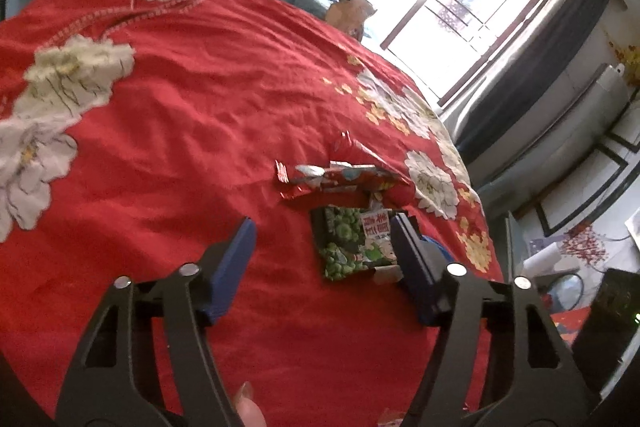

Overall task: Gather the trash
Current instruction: 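Grasp the green snack package with the left gripper while the right grasps the blue plastic bag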

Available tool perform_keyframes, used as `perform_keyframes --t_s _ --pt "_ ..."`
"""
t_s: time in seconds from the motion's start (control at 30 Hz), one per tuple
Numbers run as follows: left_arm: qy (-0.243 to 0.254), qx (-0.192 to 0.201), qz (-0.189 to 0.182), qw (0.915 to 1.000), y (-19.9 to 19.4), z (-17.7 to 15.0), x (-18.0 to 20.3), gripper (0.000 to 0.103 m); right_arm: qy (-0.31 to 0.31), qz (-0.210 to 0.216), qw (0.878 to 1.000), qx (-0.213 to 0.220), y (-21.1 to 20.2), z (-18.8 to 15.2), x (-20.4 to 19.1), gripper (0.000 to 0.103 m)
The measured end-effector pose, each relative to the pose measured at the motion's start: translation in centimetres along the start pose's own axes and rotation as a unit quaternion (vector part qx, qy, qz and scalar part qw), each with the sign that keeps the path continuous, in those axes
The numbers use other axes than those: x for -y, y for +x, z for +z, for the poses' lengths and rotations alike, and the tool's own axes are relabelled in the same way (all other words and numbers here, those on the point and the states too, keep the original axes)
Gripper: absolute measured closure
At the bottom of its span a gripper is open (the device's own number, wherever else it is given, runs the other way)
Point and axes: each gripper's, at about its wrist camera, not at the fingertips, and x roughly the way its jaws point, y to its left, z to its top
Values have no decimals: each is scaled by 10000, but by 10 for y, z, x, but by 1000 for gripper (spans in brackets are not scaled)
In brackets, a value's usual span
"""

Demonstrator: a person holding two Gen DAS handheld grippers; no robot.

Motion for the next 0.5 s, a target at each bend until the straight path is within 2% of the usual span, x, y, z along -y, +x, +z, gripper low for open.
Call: perform_keyframes --t_s 0.23,0.43,0.5 --pt "-153 -277 -330 9990 14 -5 -4 49 -93 114 9990 -413 37 2 -3 40" --pt "-174 -425 -426 9980 28 -8 -1 53 51 227 9977 -632 54 -2 0 62" --pt "-125 -443 -426 9980 32 -9 2 55 161 266 9978 -586 51 -3 5 78"
